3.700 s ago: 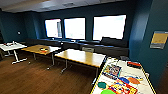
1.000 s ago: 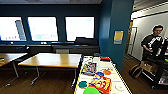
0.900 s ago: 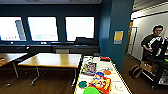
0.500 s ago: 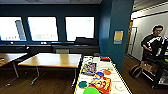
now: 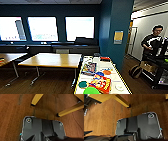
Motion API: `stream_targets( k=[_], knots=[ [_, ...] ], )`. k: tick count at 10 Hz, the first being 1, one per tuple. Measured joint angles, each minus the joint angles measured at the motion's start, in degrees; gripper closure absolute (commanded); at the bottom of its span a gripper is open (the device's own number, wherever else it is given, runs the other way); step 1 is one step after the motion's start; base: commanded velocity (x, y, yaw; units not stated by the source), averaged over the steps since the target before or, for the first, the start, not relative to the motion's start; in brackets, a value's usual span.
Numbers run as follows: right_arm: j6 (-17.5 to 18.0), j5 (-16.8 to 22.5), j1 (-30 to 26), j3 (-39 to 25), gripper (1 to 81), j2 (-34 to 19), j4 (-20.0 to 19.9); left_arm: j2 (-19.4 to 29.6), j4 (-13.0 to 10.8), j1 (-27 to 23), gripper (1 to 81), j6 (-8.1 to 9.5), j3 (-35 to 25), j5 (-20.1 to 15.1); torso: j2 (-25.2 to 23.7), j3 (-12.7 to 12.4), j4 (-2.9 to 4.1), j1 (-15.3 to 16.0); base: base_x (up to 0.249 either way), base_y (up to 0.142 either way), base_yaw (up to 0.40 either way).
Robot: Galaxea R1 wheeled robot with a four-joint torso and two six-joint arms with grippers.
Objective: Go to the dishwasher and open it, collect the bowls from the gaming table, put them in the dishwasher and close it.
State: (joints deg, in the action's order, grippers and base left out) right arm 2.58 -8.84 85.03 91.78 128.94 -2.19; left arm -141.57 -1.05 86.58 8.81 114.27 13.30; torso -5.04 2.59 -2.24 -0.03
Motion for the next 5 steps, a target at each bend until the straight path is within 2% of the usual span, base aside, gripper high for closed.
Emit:
stream_targets(
  k=[3, 5],
  knots=[
    [0.6, 0.0, -3.1, -11.3, 1.0, -10.6, -0.2, 1.5, 0.0, -0.1, 1.0, 0.00, -2.2, 1.6, 0.0, 0.1, 0.00, 0.0, 0.000, 0.000, 0.000],
    [0.9, 0.1, -6.0, -17.7, 1.0, -16.3, -0.5, 1.2, 0.0, -0.2, 1.0, 0.02, -2.2, 1.8, 0.0, 1.9, 0.00, 0.0, 0.000, 0.000, 0.000]
  ],
)
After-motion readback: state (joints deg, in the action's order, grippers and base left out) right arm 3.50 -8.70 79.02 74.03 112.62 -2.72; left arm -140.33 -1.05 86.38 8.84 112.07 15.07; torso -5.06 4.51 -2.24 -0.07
